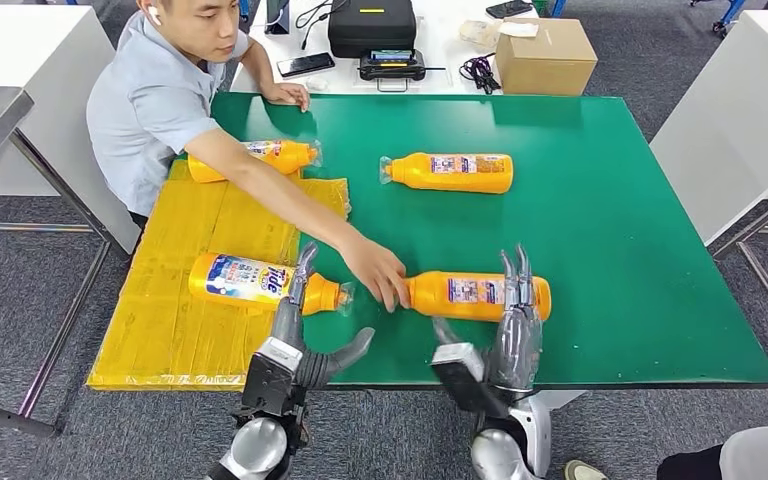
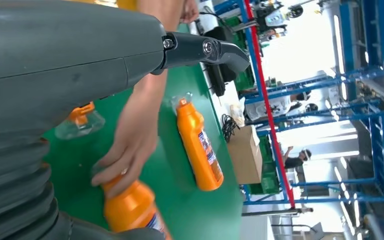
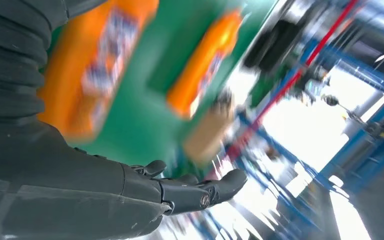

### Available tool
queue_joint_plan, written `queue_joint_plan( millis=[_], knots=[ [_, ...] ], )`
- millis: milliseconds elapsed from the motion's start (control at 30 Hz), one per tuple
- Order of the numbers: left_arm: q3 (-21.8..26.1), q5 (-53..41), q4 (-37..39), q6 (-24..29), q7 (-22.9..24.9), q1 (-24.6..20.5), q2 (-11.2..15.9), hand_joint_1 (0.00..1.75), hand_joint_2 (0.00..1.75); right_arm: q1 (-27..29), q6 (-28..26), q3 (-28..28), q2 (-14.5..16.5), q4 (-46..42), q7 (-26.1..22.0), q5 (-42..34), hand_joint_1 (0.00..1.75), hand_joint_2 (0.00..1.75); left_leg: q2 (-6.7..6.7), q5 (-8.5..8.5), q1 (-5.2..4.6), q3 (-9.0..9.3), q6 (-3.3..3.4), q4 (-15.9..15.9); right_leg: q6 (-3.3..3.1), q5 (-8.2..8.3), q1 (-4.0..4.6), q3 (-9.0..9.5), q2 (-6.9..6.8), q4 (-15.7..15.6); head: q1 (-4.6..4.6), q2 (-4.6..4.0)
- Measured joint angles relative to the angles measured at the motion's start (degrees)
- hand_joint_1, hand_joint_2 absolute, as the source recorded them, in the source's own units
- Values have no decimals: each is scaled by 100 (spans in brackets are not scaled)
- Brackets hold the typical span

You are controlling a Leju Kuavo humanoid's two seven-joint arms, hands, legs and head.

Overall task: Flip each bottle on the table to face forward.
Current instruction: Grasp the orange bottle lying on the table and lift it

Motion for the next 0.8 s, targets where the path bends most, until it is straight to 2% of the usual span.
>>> queue_joint_plan(
  millis=[167,333,567,800],
  knots=[
    [-132,108,15,-16,36,35,3,0,175,-4,100,17,-462,348,800,1127,0,175,-3,0,0,-1,0,0,0,0,0,1,-2,0,0,0],
    [-150,82,-18,13,151,99,3,0,175,-4,638,22,-909,649,1365,1476,0,175,-3,-1,-1,-3,1,0,0,0,0,0,-1,-1,0,0],
    [-180,-151,-110,113,174,167,3,0,175,-147,1247,9,-1320,1008,1723,1646,0,175,-1,-1,-1,-4,1,0,1,0,0,0,-1,0,-1,0],
    [-309,-175,-127,16,174,176,3,0,175,-680,1353,-21,-1482,1572,1720,1954,0,175,2,1,-1,-3,2,0,2,3,0,1,1,0,-1,0]
  ],
)
